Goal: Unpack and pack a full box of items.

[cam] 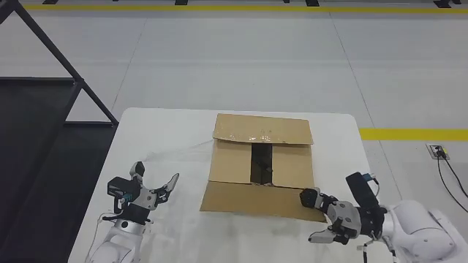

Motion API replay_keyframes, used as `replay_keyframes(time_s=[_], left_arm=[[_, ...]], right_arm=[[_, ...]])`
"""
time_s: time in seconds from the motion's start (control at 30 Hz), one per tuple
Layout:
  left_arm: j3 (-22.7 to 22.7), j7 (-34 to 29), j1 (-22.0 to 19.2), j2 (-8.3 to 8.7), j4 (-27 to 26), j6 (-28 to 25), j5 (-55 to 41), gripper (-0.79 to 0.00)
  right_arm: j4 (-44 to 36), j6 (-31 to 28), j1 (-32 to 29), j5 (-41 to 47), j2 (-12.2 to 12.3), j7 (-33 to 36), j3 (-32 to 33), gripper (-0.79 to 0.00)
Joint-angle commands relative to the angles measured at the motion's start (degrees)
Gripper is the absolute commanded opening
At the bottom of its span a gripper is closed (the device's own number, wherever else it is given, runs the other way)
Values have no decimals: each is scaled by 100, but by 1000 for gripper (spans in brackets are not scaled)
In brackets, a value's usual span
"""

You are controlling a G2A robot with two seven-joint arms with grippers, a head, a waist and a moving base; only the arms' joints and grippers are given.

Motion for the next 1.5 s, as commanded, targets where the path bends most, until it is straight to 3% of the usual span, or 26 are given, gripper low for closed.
replay_keyframes(time_s=[0.0,0.5,0.87,1.47], left_arm=[[0,0,0,0,0,0,0,0],[0,0,0,0,0,0,0,0],[0,0,0,0,0,0,0,0],[0,0,0,0,0,0,0,0]], right_arm=[[13,0,-43,7,1,-13,-37,0],[592,0,142,-885,-94,-692,-774,0],[1118,0,474,-747,-69,-1148,-1266,0],[1710,0,852,-524,-36,-1291,-1779,0]])
